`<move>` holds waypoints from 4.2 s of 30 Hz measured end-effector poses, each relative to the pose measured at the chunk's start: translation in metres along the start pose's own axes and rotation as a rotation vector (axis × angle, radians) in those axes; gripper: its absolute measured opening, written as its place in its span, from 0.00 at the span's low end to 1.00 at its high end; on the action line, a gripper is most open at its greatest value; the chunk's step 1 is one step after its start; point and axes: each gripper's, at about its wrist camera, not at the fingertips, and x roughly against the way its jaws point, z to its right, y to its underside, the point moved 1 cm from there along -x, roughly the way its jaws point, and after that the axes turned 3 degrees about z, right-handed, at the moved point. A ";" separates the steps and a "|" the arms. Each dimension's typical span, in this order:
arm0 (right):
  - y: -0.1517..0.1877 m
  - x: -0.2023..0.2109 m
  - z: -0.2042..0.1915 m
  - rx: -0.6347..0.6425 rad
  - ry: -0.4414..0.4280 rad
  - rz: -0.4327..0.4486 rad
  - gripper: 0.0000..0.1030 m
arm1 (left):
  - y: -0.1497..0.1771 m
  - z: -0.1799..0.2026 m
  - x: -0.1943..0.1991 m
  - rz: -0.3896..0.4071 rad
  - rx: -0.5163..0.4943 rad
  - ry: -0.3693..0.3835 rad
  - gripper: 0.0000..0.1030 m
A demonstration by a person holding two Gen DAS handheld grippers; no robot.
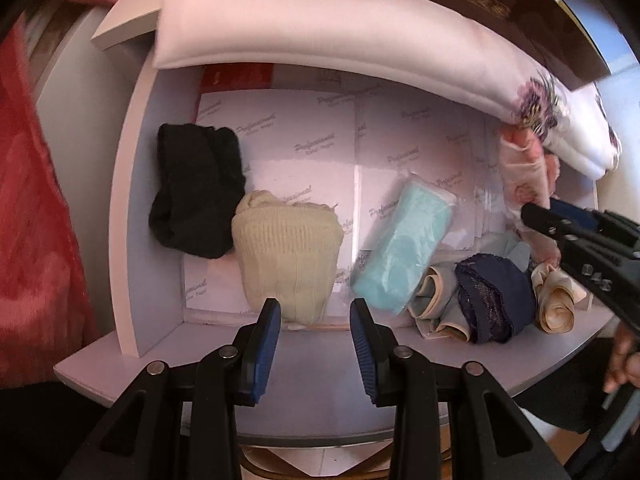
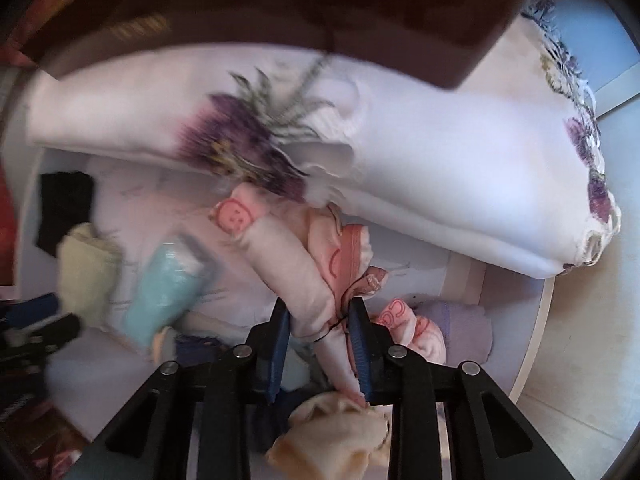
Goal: Organize soft objects
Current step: 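Lift the pink patterned cloth with the right tool while the left tool returns to the drawer, then lower the pink cloth into the gold tray with the right tool while the left tool straddles the blue packet, then move the right tool down to the beige cloth while the left tool closes on the light blue packet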
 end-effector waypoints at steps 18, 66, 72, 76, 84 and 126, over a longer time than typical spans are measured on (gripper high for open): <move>0.032 0.065 0.009 -0.053 -0.112 0.056 0.20 | 0.002 0.077 -0.034 0.035 -0.229 -0.005 0.35; -0.105 0.177 -0.019 -0.243 -0.374 0.292 0.19 | -0.026 0.105 -0.065 0.012 -0.159 0.154 0.19; -0.129 0.131 -0.033 -0.298 -0.342 0.230 0.18 | -0.027 0.100 -0.066 0.008 -0.149 0.158 0.19; -0.139 0.115 -0.039 -0.289 -0.247 0.257 0.18 | -0.028 0.099 -0.065 0.008 -0.145 0.156 0.19; -0.134 0.115 -0.036 -0.229 -0.205 0.311 0.19 | -0.028 0.100 -0.065 0.007 -0.134 0.157 0.19; 0.041 0.049 0.047 -0.359 -0.185 -0.048 1.00 | -0.031 0.067 -0.040 0.058 -0.066 0.157 0.34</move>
